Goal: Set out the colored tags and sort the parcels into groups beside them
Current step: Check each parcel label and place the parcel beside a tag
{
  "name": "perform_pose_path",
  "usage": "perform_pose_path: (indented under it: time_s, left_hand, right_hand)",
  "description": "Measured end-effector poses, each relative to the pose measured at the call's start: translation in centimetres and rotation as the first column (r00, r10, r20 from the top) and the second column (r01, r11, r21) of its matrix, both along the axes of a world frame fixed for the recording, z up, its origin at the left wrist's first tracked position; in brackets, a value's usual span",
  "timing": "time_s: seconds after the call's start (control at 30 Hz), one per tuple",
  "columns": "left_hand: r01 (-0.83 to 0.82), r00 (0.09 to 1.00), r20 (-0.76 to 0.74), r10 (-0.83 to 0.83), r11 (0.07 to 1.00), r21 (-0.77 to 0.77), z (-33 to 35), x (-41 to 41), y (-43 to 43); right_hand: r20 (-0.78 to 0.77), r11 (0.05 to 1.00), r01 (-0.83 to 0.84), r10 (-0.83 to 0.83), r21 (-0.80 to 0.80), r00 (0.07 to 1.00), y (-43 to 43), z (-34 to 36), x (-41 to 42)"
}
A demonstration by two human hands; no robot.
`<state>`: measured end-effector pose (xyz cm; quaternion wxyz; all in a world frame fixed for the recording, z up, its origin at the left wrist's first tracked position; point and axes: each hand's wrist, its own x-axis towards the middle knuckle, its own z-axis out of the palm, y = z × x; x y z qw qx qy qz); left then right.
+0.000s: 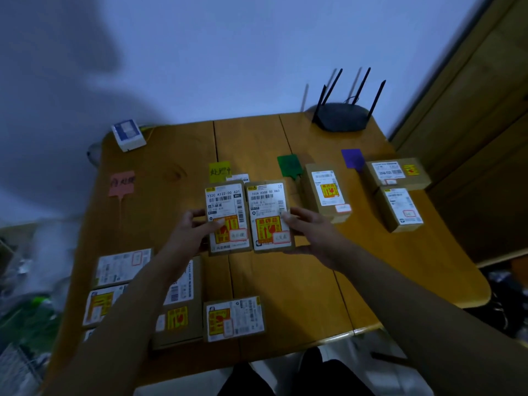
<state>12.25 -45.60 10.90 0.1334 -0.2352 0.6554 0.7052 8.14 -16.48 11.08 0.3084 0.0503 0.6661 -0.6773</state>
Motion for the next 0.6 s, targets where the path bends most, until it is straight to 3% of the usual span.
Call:
perform_pose_path:
  time_s: [0.3,0.6]
  left_hand:
    - [0.061,0.998,-0.007,-0.061,0.998,-0.015,-0.3,-1.6,4.0]
    - [0.065,0.996,-0.061,-0.070,0.995,-0.075,-1.3,-6.6,13.5]
  right_hand:
    - [-0.023,0.983,0.169,-0.167,0.067,0.986,3.3,-0.4,0.2]
    - [-0.006,0.965,0.255,-0.255,0.057,0.967,12.3,-0.6,-3.4]
